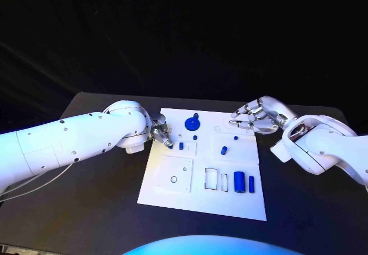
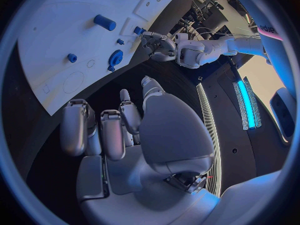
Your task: Assemble the parts on the task board
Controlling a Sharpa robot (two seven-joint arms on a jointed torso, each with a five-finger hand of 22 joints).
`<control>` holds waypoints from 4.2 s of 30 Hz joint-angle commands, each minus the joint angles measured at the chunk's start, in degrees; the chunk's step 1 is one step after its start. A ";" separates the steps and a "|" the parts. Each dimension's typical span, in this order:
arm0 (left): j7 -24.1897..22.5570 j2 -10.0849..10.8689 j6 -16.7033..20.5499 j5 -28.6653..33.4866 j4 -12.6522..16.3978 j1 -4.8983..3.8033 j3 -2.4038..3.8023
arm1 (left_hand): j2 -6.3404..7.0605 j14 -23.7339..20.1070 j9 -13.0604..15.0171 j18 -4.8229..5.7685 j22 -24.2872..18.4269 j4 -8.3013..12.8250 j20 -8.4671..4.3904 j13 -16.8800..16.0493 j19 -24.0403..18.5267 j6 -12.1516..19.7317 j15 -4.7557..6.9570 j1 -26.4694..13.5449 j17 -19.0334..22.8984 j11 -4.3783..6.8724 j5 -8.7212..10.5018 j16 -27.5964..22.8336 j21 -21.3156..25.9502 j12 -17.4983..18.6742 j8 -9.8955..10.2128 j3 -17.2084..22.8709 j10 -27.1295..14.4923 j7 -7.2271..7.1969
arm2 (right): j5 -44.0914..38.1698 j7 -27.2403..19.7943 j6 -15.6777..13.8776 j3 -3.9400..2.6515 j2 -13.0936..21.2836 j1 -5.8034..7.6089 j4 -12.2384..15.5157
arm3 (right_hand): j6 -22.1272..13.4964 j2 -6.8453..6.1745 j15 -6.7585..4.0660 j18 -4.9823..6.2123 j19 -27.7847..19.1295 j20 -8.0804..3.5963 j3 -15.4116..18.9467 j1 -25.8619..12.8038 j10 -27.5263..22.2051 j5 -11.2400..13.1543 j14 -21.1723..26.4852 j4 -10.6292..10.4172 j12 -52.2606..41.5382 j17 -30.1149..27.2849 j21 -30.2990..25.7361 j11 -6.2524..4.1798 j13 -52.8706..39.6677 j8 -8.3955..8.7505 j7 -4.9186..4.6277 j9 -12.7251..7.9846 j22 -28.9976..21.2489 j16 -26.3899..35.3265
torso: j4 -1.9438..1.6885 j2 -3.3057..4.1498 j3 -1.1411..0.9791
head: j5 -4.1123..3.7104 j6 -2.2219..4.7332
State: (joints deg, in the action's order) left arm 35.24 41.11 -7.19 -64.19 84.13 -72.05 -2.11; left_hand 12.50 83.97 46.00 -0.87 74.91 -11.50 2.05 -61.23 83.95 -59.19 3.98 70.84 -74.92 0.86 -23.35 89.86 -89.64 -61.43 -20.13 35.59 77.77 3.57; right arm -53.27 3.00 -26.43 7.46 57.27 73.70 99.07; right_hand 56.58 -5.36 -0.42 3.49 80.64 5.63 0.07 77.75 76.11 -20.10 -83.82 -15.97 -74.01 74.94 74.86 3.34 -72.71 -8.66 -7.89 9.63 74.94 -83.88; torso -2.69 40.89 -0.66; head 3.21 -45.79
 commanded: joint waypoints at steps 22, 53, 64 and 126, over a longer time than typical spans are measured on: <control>1.22 -1.21 -3.03 -0.85 -0.56 0.15 -0.32 | 0.55 6.03 0.65 0.87 15.09 9.74 -0.38 0.59 6.05 -1.19 0.46 -0.97 -15.08 0.58 -3.02 0.14 -0.36 0.63 -0.77 9.22 0.48 -0.63 | -0.33 -0.43 0.61 0.00 0.19 -0.04 0.27 | -0.41 0.49 -0.39 0.34 -0.30 -0.19 0.38 -0.26 -0.05 -0.21 -3.71 -0.08 0.06 5.17 -0.15 -0.04 0.10 -0.21 -0.13 0.03 4.75 0.20 | -0.01 -0.01 -0.03 | -0.24 -0.53; 1.58 -1.49 -1.31 0.03 -0.84 0.18 -0.33 | 1.28 6.03 4.64 0.87 15.09 8.36 -0.61 0.03 6.05 -0.68 1.29 -4.44 -15.08 1.81 -4.05 0.14 -0.36 -0.79 -3.15 3.64 1.91 -2.27 | -0.33 -0.47 0.57 0.00 0.16 -0.04 0.21 | -0.45 0.58 -0.40 0.34 -0.30 -0.20 0.44 -0.28 -0.10 -0.27 -3.69 -0.09 0.11 5.11 -0.21 -0.04 0.17 -0.26 -0.13 0.02 4.73 0.25 | 0.03 -0.03 -0.06 | -0.38 -0.60; 2.03 -1.66 -0.51 0.15 -1.34 0.18 -0.33 | 0.31 6.03 5.03 0.87 15.09 5.56 -0.76 -0.18 6.05 -1.30 1.70 -5.41 -15.08 2.11 -3.73 0.14 -0.36 -1.32 -2.82 -2.45 1.79 -2.83 | -0.32 -0.49 0.50 0.00 0.18 -0.04 0.22 | -0.45 0.58 -0.40 0.34 -0.30 -0.20 0.44 -0.28 -0.10 -0.27 -3.69 -0.09 0.11 5.11 -0.21 -0.04 0.17 -0.26 -0.13 0.02 4.73 0.25 | 0.00 -0.02 -0.05 | -0.43 -0.55; 0.12 -0.34 10.28 5.71 -1.93 0.18 -0.06 | -4.22 6.03 4.43 0.87 15.09 -5.32 -0.91 -1.06 6.05 -3.03 1.54 -7.07 -15.08 1.81 -4.06 0.14 -0.36 -3.13 -0.01 -29.20 1.32 -2.47 | -0.23 -1.00 -0.02 0.00 0.32 -0.05 0.24 | -0.87 0.44 -0.35 0.56 -0.85 -0.19 0.98 -0.80 -0.50 -0.29 -3.61 -0.29 0.46 4.77 -1.23 0.03 0.58 -0.25 -0.21 -0.05 4.12 0.53 | 0.01 -0.03 -0.02 | -0.41 -0.45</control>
State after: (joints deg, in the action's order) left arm 37.38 40.73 -0.59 -60.91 81.97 -71.87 -2.23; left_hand 8.81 83.98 50.49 -0.86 74.90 -16.76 1.64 -62.40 83.95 -62.13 5.22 63.99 -74.91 2.82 -27.16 89.86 -89.64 -64.36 -20.37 6.78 79.47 1.01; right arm -53.23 2.56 -26.58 7.46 57.62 73.70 99.30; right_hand 55.99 -5.14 -0.42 3.49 80.02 5.43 0.79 77.52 76.11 -20.09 -83.82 -16.37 -73.80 74.92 73.95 3.34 -72.17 -8.63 -8.06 9.63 74.91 -83.66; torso -2.70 40.87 -0.66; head 2.84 -46.25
